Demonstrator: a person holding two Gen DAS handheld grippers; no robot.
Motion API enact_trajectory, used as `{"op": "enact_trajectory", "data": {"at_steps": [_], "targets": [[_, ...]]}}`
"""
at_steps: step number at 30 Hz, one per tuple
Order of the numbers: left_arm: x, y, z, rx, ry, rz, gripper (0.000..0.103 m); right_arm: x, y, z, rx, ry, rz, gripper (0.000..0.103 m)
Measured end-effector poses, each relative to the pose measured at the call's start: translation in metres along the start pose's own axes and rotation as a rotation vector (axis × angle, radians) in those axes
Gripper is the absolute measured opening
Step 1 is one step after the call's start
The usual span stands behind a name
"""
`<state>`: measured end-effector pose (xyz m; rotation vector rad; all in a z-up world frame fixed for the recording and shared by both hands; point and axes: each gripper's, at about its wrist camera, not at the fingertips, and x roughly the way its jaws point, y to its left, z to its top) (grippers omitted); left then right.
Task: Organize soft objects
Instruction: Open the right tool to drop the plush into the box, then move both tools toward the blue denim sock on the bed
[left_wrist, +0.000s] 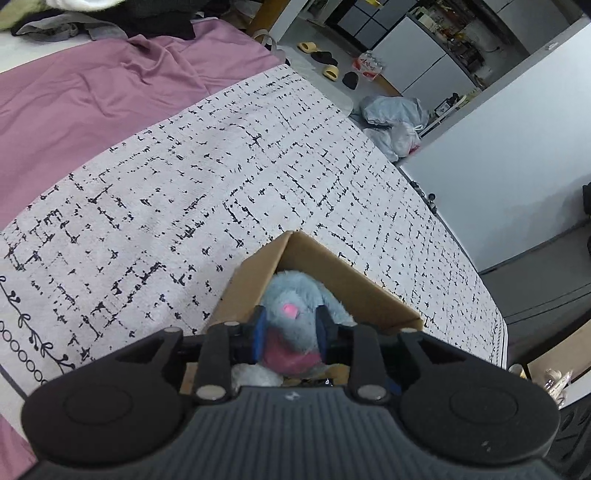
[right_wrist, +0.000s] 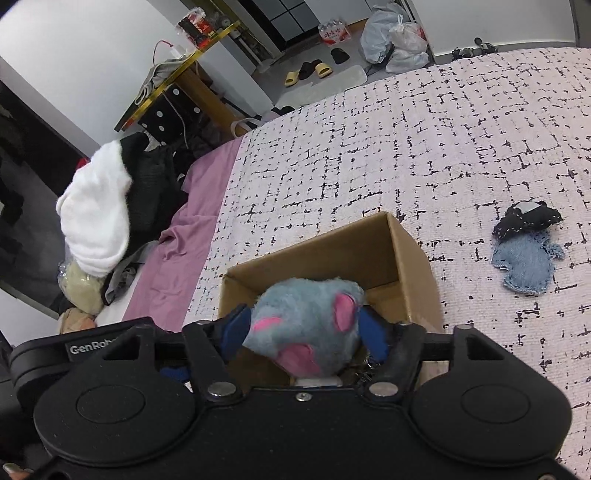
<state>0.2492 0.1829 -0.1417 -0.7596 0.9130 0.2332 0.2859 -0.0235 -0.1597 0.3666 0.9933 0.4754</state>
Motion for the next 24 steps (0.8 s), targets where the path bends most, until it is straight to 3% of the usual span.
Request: {"op": "enact_trajectory", "data": {"at_steps": [1, 4, 6, 8, 14, 17, 24], "targets": [[-0.003, -0.001, -0.001, 0.002, -0.004, 0.005, 0.034, -0.002, -0.001, 0.000, 0.007, 0.002, 0.004, 0.066], [-0.014, -0.007, -0.003, 0.020, -0.035, 0.045, 0.056, -0.011, -0.003, 0.000, 0.022, -0.009, 0.017, 0.069], [-0.024, -0.011, -0.006, 0.025, -0.067, 0.071, 0.075, -0.020, -0.003, -0.001, 0.022, -0.022, 0.024, 0.077], [-0.033, -0.015, -0.010, 0.026, -0.092, 0.079, 0.083, -0.030, -0.005, -0.003, 0.019, -0.039, 0.022, 0.083], [-0.053, -0.030, -0.022, 0.068, -0.107, 0.091, 0.093, -0.062, -0.021, -0.009, 0.075, -0.089, 0.021, 0.093], [-0.058, -0.048, -0.033, 0.180, -0.102, 0.188, 0.094, -0.079, -0.030, -0.013, 0.088, -0.113, 0.016, 0.095], [-0.072, -0.072, -0.058, 0.277, -0.106, 0.167, 0.094, -0.114, -0.056, -0.020, 0.115, -0.170, -0.007, 0.103]]}}
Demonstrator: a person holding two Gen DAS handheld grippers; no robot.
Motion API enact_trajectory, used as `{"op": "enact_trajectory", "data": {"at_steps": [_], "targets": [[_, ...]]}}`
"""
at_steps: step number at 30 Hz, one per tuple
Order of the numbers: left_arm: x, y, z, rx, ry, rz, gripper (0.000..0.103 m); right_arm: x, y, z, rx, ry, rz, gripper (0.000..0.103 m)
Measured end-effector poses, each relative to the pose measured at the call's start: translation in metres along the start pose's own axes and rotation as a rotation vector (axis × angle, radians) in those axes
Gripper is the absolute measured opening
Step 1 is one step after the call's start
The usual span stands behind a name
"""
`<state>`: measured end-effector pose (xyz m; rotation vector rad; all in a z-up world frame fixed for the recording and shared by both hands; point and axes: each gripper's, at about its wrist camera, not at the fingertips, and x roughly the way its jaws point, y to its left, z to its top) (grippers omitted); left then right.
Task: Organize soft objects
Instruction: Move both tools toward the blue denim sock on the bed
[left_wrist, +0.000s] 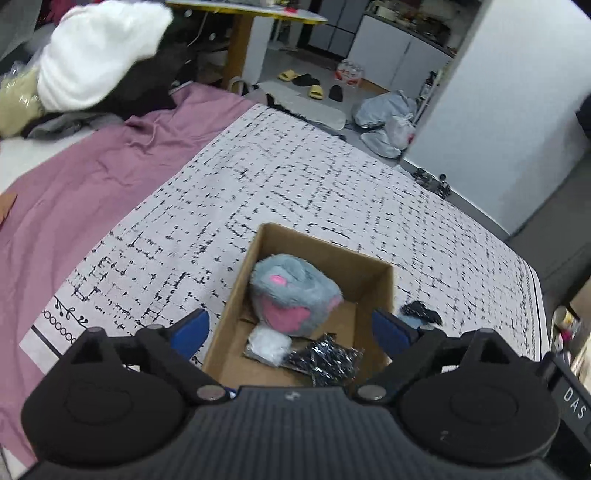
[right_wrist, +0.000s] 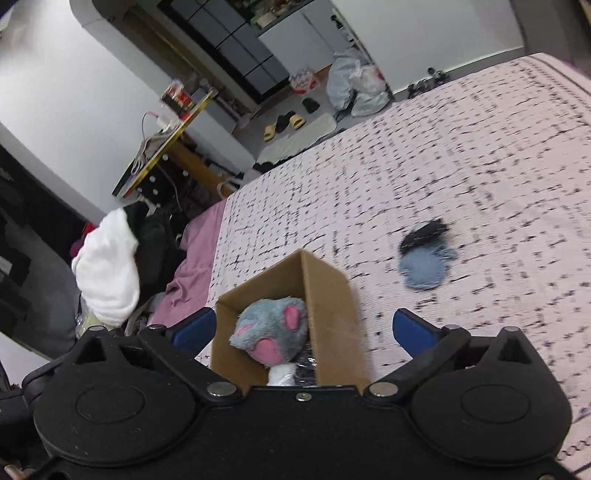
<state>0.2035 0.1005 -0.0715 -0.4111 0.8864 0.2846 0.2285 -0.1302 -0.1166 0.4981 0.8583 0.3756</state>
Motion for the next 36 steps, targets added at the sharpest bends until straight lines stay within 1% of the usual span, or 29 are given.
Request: {"op": "enact_trajectory", "data": {"at_steps": [10, 16, 18, 21, 28, 36], "targets": [[-0.027, -0.038, -0.015, 0.065, -0.017, -0.041, 0.094, -0.039, -0.028, 0.001, -0.019, -0.020, -0.010, 0.103], [-0.040, -0.057, -0.023, 0.087, -0.030, -0.047, 0.095, -0.058, -0.038, 0.005, -0.041, -0.026, -0.012, 0.103], [-0.043, -0.063, -0.024, 0.089, -0.033, -0.044, 0.100, -0.064, -0.042, 0.007, -0.050, -0.032, -0.012, 0.103], [-0.047, -0.073, -0.028, 0.097, -0.045, -0.040, 0.101, -0.073, -0.050, 0.009, -0.062, -0.040, -0.015, 0.103], [-0.046, -0.096, -0.037, 0.114, -0.045, -0.055, 0.101, -0.086, -0.073, 0.019, -0.069, -0.058, -0.027, 0.103], [-0.032, -0.119, -0.043, 0.127, -0.031, -0.079, 0.101, -0.087, -0.094, 0.032, -0.106, -0.057, -0.053, 0.103]]}}
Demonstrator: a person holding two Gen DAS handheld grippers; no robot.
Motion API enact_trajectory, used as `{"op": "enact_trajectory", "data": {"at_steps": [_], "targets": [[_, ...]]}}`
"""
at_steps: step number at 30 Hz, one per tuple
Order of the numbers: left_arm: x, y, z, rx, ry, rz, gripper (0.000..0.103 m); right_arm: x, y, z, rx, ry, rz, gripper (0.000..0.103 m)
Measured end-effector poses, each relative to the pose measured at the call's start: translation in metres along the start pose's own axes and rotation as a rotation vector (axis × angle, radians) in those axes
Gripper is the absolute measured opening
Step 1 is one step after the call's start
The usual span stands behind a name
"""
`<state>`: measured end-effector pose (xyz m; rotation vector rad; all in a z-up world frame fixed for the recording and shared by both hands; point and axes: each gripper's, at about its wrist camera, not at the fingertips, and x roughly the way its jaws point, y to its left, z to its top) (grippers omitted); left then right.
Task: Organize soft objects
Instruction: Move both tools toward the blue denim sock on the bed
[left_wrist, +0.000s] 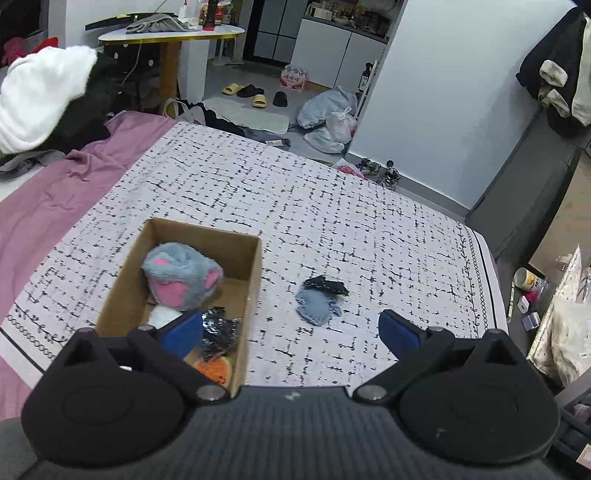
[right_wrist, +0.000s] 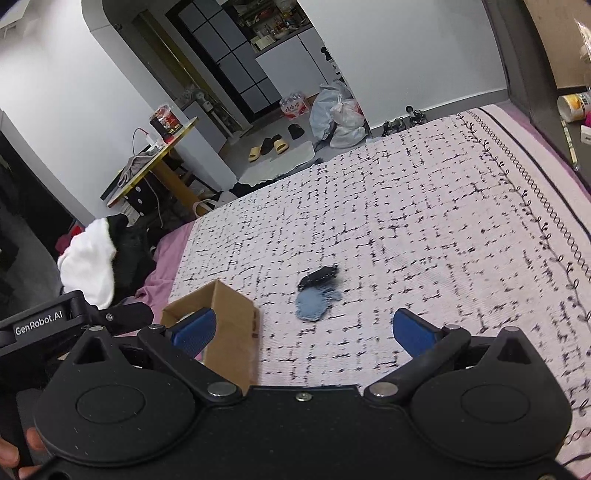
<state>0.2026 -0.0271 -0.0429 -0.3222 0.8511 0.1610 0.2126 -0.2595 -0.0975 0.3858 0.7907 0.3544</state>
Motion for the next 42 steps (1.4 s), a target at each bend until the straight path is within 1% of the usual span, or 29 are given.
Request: {"op": "enact_trajectory", "data": {"at_steps": [6, 17, 22, 28, 34, 37, 42], "targets": [[0.016, -0.007, 0.002, -0.020, 0.024, -0.032, 0.101, 0.009, -0.015, 0.007, -0.013, 0.013, -0.008, 0.103], [0.049, -0.021, 0.002, -0.036, 0.035, -0.030, 0.100, 0.031, -0.033, 0.024, -0.059, 0.054, 0.013, 0.103], [0.068, -0.028, 0.001, -0.055, 0.037, -0.006, 0.098, 0.042, -0.041, 0.037, -0.079, 0.080, 0.020, 0.103], [0.097, -0.035, -0.003, -0.069, 0.060, 0.028, 0.097, 0.062, -0.050, 0.052, -0.077, 0.114, 0.020, 0.103], [0.126, -0.043, -0.004, -0.061, 0.097, 0.058, 0.093, 0.090, -0.055, 0.064, -0.041, 0.153, 0.043, 0.103], [0.141, -0.045, -0.003, -0.053, 0.111, 0.067, 0.089, 0.104, -0.054, 0.067, -0.027, 0.175, 0.052, 0.103], [0.167, -0.047, -0.004, -0.066, 0.148, 0.063, 0.075, 0.127, -0.054, 0.071, -0.017, 0.208, 0.060, 0.103]]}}
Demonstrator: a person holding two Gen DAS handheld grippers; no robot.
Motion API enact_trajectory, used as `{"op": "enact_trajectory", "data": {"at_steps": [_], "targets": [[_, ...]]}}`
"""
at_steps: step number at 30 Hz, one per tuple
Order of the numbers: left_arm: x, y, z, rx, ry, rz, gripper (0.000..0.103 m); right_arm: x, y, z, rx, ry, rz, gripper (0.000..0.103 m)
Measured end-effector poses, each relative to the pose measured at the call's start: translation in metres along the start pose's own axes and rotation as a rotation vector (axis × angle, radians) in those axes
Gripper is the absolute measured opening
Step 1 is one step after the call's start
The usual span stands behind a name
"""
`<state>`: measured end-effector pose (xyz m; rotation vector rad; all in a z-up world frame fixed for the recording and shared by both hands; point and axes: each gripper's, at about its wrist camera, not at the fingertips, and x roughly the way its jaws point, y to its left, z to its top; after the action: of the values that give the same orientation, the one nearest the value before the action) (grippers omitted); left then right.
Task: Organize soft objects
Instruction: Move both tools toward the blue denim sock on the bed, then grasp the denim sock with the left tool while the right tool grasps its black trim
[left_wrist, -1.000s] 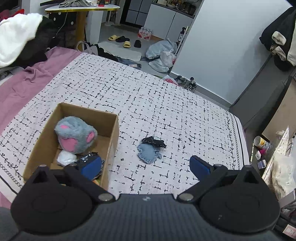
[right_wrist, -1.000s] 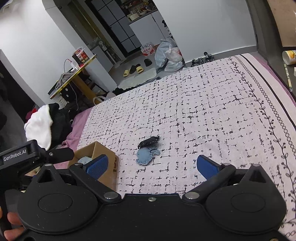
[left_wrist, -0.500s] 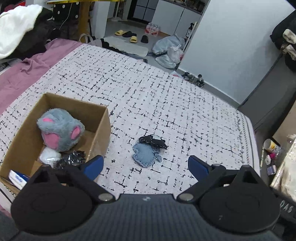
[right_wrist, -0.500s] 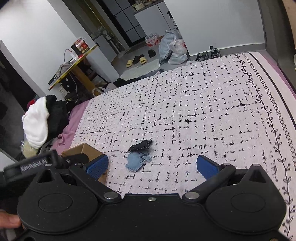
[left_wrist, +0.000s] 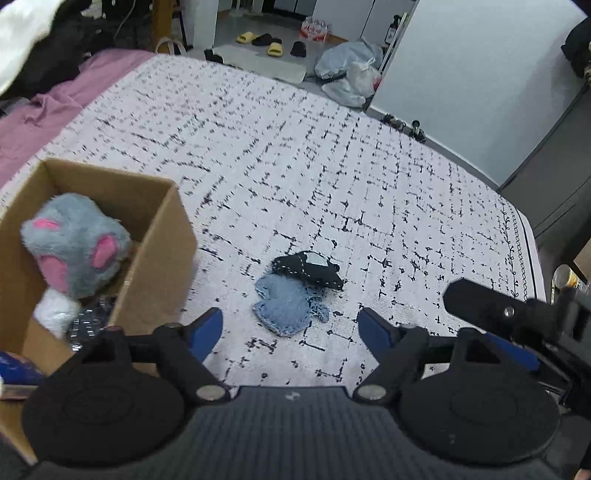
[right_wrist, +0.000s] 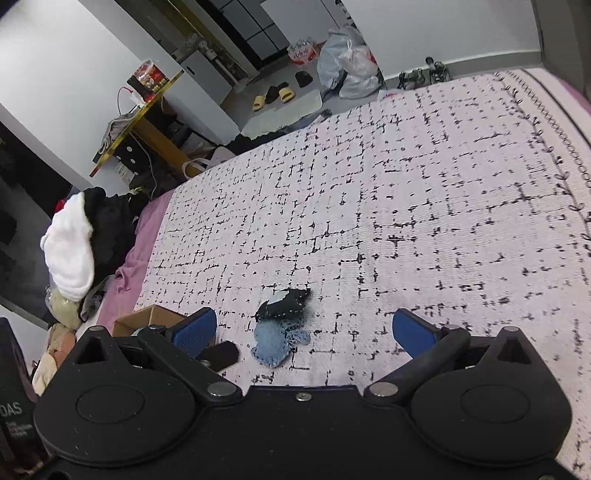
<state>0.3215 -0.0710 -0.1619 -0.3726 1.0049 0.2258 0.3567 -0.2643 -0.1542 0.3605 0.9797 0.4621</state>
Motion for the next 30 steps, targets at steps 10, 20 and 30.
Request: {"op": "enact_trajectory", "data": {"at_steps": [10, 20, 30], "targets": [[0.048, -0.004, 0.002, -0.015, 0.047, 0.038, 0.066, 0.041, -0.003, 0.017, 0.033, 0.077, 0.024, 0.093], [0.072, 0.005, 0.000, -0.094, 0.076, 0.049, 0.062, 0.097, 0.000, 0.027, 0.049, 0.208, 0.012, 0.079], [0.076, 0.008, 0.000, -0.102, 0.061, 0.037, 0.034, 0.132, 0.014, 0.016, -0.017, 0.228, -0.024, 0.061]]}}
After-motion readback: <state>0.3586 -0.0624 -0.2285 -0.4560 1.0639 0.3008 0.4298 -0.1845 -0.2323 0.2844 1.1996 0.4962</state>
